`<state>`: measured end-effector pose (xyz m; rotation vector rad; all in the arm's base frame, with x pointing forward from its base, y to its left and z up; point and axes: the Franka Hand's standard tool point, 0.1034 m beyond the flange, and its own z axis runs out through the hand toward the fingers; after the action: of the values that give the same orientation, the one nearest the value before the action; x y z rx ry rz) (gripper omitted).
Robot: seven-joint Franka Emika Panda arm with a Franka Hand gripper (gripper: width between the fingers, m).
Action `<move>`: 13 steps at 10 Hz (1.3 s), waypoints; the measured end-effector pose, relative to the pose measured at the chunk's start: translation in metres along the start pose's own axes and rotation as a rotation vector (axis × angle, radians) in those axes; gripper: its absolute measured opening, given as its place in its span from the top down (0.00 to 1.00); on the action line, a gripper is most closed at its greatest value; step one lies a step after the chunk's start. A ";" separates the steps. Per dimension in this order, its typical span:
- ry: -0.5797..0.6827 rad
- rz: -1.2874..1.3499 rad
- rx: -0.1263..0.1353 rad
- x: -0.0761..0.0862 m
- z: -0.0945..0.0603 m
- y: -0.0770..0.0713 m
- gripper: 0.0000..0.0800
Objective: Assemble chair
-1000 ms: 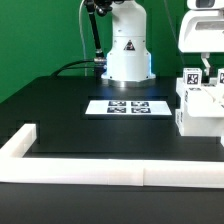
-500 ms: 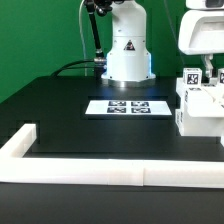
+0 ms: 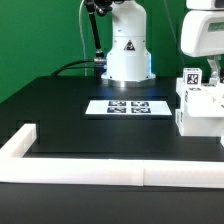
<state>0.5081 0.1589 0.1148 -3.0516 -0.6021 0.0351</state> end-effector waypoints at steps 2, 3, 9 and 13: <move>0.000 0.000 0.000 0.000 0.000 0.000 0.64; 0.000 0.030 0.000 0.000 0.000 0.000 0.64; 0.000 0.392 0.006 0.000 0.000 -0.001 0.64; 0.000 0.636 0.009 0.001 0.000 -0.003 0.64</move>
Offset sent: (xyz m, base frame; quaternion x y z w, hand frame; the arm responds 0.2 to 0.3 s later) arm 0.0000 0.0000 0.0000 0.0000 0.0000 0.0000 1.0000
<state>0.5075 0.1622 0.1151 -3.0863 0.3825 0.0514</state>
